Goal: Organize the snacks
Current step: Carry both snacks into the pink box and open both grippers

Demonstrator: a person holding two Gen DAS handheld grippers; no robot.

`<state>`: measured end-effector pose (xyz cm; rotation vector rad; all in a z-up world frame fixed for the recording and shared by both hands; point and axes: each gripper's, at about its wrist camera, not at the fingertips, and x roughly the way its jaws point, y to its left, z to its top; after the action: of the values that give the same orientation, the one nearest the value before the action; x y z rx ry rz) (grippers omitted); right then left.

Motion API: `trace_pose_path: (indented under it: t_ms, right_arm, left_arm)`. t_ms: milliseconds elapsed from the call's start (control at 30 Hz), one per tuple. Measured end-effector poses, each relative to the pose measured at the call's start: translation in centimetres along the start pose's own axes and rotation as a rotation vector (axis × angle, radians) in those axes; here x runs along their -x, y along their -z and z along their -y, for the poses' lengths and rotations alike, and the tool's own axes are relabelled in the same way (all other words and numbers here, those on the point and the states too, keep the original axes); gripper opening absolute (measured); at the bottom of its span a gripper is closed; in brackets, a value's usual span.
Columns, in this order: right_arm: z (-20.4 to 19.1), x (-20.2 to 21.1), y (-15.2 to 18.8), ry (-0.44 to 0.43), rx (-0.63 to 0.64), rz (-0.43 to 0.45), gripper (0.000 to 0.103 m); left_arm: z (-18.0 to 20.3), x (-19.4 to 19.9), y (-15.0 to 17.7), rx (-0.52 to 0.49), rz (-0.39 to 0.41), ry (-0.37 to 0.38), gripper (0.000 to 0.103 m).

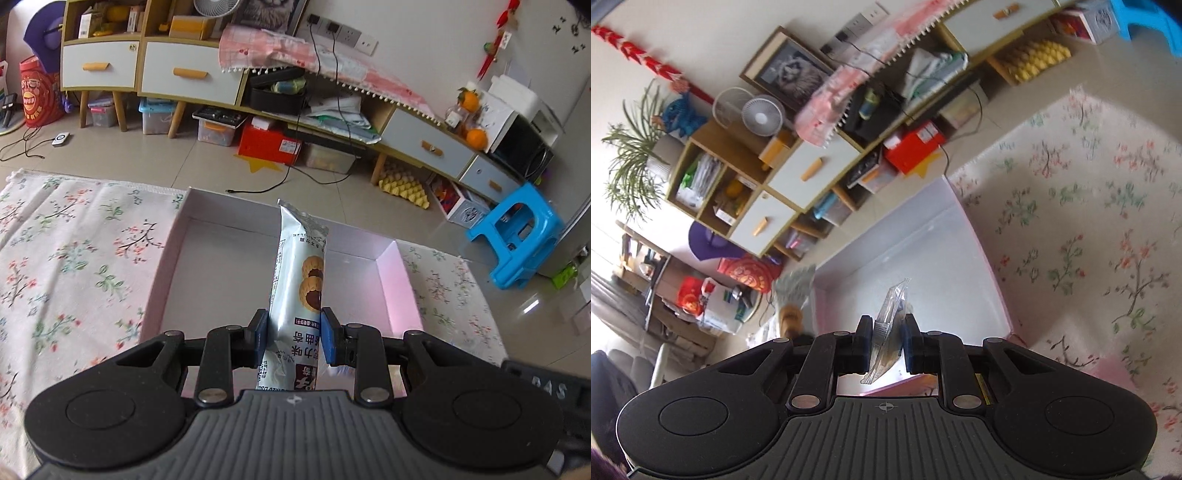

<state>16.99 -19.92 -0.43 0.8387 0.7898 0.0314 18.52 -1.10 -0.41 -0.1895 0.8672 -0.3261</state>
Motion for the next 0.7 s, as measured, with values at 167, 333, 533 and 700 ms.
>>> trace_pose_path:
  t_ms: [167, 333, 533, 700]
  right_arm:
    - [0.0, -1.3, 0.4, 0.013, 0.028, -0.044, 0.017]
    - [-0.2, -1.9, 0.7, 0.046, 0.062, -0.048, 0.017]
    - [-1.3, -1.7, 0.8, 0.072, 0.129, -0.035, 0.018]
    - [-2.0, -1.3, 0.8, 0.089, 0.178, -0.015, 0.020]
  left_arm:
    - [-0.1, -1.7, 0.3, 0.001, -0.030, -0.020, 0.027]
    - [-0.3, -2.2, 0.7, -0.006, -0.040, -0.032, 0.027]
    - [-0.2, -2.2, 0.5, 0.007, -0.007, -0.024, 0.027]
    - [-0.1, -2.1, 0.3, -0.010, 0.007, -0.023, 0.027]
